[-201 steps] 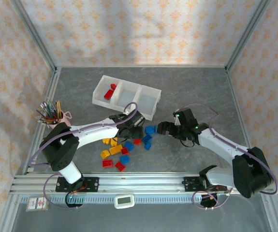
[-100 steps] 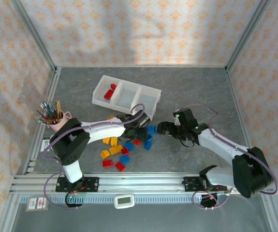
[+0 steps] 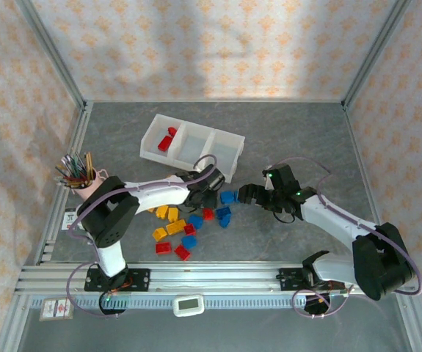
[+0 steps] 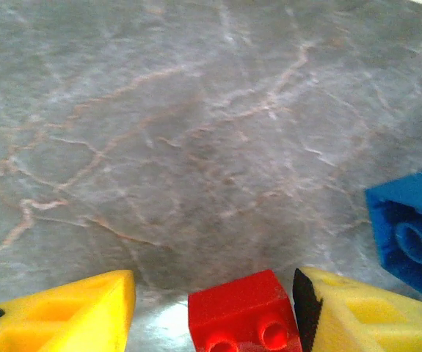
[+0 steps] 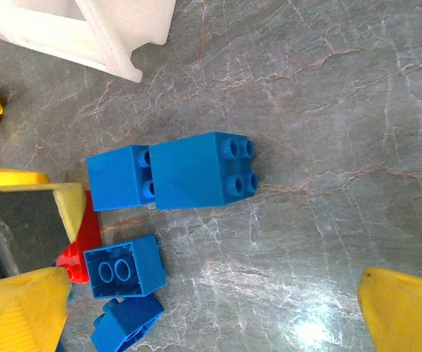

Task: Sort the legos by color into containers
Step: Pick up the lego from the center of the table.

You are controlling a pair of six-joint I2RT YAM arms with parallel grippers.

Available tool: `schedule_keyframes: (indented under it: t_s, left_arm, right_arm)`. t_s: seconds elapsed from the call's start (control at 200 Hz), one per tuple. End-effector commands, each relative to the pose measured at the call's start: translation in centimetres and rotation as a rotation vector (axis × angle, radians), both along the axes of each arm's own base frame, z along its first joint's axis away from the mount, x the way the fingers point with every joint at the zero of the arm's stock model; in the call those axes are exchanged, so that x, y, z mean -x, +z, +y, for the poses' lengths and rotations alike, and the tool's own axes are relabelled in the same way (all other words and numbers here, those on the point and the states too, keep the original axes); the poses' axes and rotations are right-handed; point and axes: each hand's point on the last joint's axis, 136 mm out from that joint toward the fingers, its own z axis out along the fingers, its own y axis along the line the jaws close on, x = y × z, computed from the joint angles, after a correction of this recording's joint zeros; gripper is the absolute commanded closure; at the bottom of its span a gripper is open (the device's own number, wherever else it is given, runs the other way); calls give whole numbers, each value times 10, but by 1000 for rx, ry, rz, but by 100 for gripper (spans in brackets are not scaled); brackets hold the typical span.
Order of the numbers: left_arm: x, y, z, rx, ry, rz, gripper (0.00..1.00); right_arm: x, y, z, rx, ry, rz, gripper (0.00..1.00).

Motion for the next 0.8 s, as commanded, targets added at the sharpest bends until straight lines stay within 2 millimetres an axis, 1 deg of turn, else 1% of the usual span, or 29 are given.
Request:
schedule_keyframes:
  t_s: [0.0, 0.065, 0.16, 0.245, 0.325, 0.425, 0.551, 0.791]
  left_arm:
    - [4, 6, 2, 19, 13, 6, 39]
    - [9, 4, -7, 44, -2, 22, 39]
    - [14, 0, -14, 37, -13, 34, 38]
    - [17, -4, -14, 26, -4, 44, 36]
    - [18, -8, -9, 15, 28, 43, 37]
    - [23, -13, -10, 39, 54, 58, 40]
    - [21, -16, -5, 22, 90, 48, 43]
    - [17, -20, -2, 20, 125, 25, 58]
  right_arm:
    - [-6, 5, 1, -12, -10, -14, 0]
    - [-6, 5, 1, -12, -10, -14, 0]
    - [-5, 4, 0, -9, -12, -15, 0]
    - [-5, 5, 0, -10, -9, -15, 0]
    - [-4, 4, 0, -11, -8, -13, 0]
    - [-4, 4, 0, -12, -7, -15, 0]
    - [-4, 3, 2, -19, -5, -14, 0]
    - [-4, 5, 2, -22, 0, -18, 0]
